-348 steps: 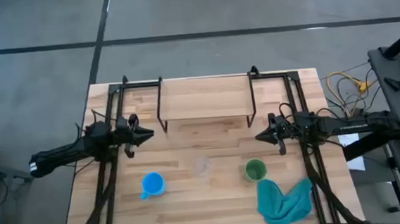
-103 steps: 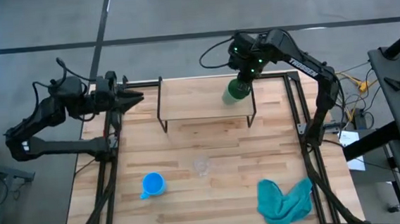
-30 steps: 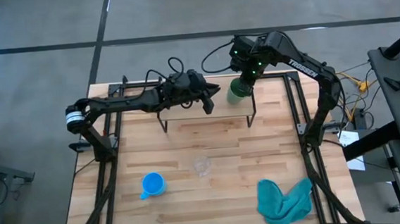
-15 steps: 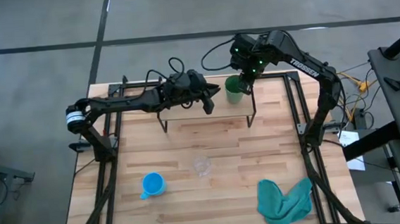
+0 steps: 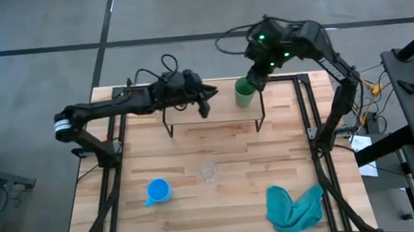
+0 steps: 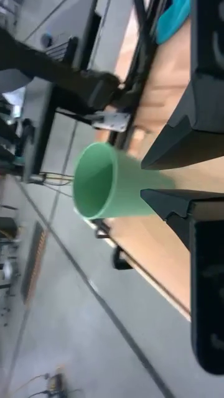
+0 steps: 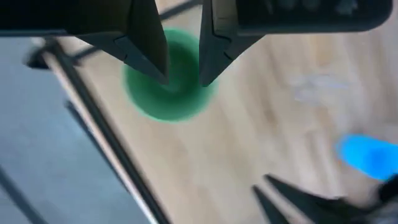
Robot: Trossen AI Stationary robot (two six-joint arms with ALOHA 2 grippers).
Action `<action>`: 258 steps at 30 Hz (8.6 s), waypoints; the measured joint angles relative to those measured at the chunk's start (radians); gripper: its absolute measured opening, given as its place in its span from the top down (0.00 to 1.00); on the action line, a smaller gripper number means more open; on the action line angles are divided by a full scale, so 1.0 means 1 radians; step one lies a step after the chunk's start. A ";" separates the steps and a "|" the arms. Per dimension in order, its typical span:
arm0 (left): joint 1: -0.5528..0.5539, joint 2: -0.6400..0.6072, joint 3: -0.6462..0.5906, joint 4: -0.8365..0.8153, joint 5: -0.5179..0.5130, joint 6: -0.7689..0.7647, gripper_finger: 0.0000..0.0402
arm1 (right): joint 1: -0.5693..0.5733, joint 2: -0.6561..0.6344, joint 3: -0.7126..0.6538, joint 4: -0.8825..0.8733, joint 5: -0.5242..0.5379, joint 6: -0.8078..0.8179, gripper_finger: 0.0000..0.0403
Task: Stack small to large cups/mugs on shelf
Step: Put the transparent mug on the shelf, then put the blue mug on the shelf
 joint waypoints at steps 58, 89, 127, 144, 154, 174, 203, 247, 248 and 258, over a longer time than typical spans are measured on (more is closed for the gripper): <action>-0.379 0.114 -0.062 -0.472 0.196 -0.513 0.89 | 0.627 0.008 -0.256 0.101 -0.034 0.284 0.79; -0.388 0.229 -0.063 -0.495 0.099 -0.488 0.89 | 0.627 0.008 -0.256 0.231 -0.034 0.294 0.76; -0.386 0.240 -0.023 -0.542 0.142 -0.453 1.00 | 0.627 0.008 -0.256 0.246 -0.034 0.294 0.77; -0.234 0.033 0.348 -0.987 -0.194 -0.228 1.00 | 0.627 0.008 -0.256 0.249 -0.034 0.286 0.81; 0.029 0.034 0.378 -1.036 -0.179 -0.088 1.00 | 0.627 0.008 -0.256 0.252 -0.034 0.298 0.82; 0.177 0.055 0.376 -1.129 -0.066 0.051 1.00 | 0.625 0.008 -0.256 0.272 -0.009 0.282 0.82; 0.204 0.099 0.376 -1.128 -0.051 0.125 0.98 | 0.625 0.008 -0.256 0.271 -0.006 0.282 0.82; -0.050 -0.116 0.596 -1.429 -0.025 -0.175 0.78 | 0.625 0.008 -0.256 0.270 0.097 0.267 0.82; -0.071 -0.125 0.585 -1.429 -0.025 -0.182 0.78 | 0.625 0.008 -0.256 0.271 0.097 0.267 0.82; -0.248 -0.220 0.359 -1.478 -0.026 -0.359 0.78 | 0.634 0.008 -0.256 0.276 0.099 0.283 0.82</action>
